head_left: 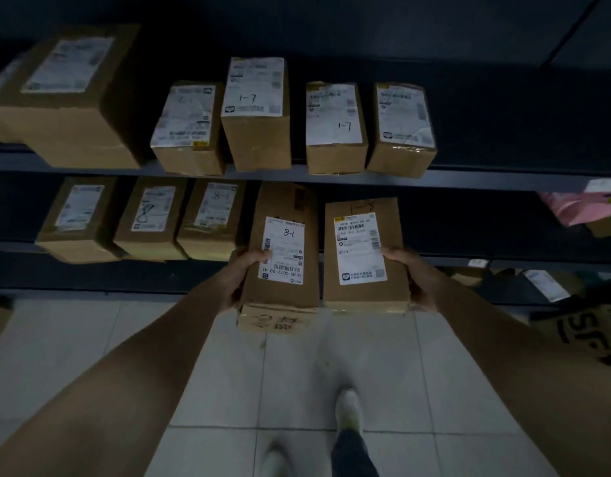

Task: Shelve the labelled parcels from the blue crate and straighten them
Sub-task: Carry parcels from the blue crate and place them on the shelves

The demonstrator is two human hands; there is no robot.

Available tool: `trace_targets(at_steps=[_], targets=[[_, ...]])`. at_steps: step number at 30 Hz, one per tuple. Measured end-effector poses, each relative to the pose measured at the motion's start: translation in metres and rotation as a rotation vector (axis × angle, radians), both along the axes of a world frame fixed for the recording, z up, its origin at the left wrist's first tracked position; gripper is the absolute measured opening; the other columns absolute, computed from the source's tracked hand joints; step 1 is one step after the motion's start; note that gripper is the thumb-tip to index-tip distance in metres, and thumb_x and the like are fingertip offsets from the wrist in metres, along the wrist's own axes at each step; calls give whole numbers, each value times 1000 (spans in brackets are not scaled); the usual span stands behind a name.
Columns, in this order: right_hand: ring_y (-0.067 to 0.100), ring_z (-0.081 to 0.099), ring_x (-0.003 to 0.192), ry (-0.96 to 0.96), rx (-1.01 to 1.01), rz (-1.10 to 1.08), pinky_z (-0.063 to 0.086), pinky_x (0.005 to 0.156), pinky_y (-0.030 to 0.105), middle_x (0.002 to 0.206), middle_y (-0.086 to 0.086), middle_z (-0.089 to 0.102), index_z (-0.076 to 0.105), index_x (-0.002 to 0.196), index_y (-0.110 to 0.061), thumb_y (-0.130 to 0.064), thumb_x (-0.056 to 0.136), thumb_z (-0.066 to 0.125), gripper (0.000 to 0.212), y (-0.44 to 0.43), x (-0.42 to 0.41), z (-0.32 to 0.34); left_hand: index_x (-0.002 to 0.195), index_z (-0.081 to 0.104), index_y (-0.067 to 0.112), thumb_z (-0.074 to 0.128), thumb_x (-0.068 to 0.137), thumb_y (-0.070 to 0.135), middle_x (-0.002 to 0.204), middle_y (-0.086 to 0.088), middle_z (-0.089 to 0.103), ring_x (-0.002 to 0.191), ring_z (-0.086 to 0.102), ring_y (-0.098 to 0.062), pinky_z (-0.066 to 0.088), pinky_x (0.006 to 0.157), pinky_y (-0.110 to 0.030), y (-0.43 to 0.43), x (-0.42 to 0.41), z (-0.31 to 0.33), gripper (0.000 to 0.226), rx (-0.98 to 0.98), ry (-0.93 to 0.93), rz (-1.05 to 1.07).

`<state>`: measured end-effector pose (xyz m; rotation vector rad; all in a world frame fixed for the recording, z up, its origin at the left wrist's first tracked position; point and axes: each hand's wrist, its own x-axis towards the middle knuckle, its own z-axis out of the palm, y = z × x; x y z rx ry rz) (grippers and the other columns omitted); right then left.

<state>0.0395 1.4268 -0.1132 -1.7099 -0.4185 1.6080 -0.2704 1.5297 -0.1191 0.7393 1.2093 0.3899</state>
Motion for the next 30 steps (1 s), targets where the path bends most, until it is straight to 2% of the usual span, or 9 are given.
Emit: trace_targets(at_steps=[4, 8, 12, 17, 19, 21, 25, 27, 30], targets=[[36, 65, 105, -22, -7, -17, 49, 93, 57, 113, 11, 70, 56, 126, -26, -52, 58, 79, 76, 37, 11, -42, 140, 38, 24, 69, 81, 31, 120, -13, 66, 108, 62, -34, 48, 94, -55, 38, 17, -44, 67, 20, 7, -12], [37, 62, 107, -45, -22, 10, 50, 90, 54, 119, 13, 66, 53, 129, -26, -54, 65, 75, 73, 64, 26, -77, 137, 42, 26, 72, 78, 33, 115, -9, 68, 104, 65, -31, 54, 81, -46, 67, 31, -77, 67, 58, 24, -23], [38, 60, 109, -50, -26, 14, 49, 90, 54, 120, 15, 64, 52, 128, -24, -55, 60, 73, 78, 85, 34, -102, 136, 42, 29, 72, 77, 35, 119, -10, 66, 109, 60, -34, 49, 91, -55, 91, 41, -98, 66, 83, 53, -20], [35, 62, 107, -17, -2, -3, 46, 95, 53, 113, 13, 68, 59, 121, -22, -49, 84, 62, 46, 112, 36, -116, 127, 52, 23, 68, 82, 33, 113, -12, 69, 102, 65, -32, 52, 87, -49, 117, 49, -100, 49, 81, 113, -15], [32, 63, 105, -53, -9, -55, 49, 92, 49, 112, 14, 69, 59, 122, -17, -41, 90, 61, 40, 117, 33, -116, 121, 57, 17, 66, 85, 28, 110, -12, 69, 91, 66, -27, 53, 74, -38, 123, 57, -97, 38, 108, 195, 59], [32, 63, 103, -130, 9, -135, 52, 88, 47, 112, 16, 67, 60, 117, -11, -30, 93, 60, 31, 117, 30, -114, 126, 52, 13, 63, 88, 25, 110, -11, 64, 89, 62, -26, 49, 70, -34, 128, 69, -94, 41, 237, 386, 72], [25, 63, 90, -348, 61, -183, 54, 81, 38, 100, 14, 67, 65, 96, -3, -18, 93, 61, 16, 109, 27, -96, 138, 38, 6, 54, 90, 24, 130, -21, 49, 114, 49, -37, 46, 89, -43, 119, 85, -72, 53, 607, 885, -231], [19, 60, 86, -478, 90, -131, 50, 75, 29, 96, 7, 65, 63, 111, 3, -16, 92, 62, 27, 98, 23, -77, 138, 40, 8, 55, 90, 24, 132, -20, 45, 119, 46, -36, 45, 95, -46, 98, 91, -53, 53, 740, 940, -357], [27, 60, 110, -668, 119, 80, 46, 90, 31, 117, 13, 65, 57, 126, -3, -16, 91, 62, 38, 68, 8, -32, 134, 47, 7, 56, 91, 19, 132, -18, 48, 118, 49, -32, 45, 98, -44, 57, 104, -17, 46, 882, 885, -555]])
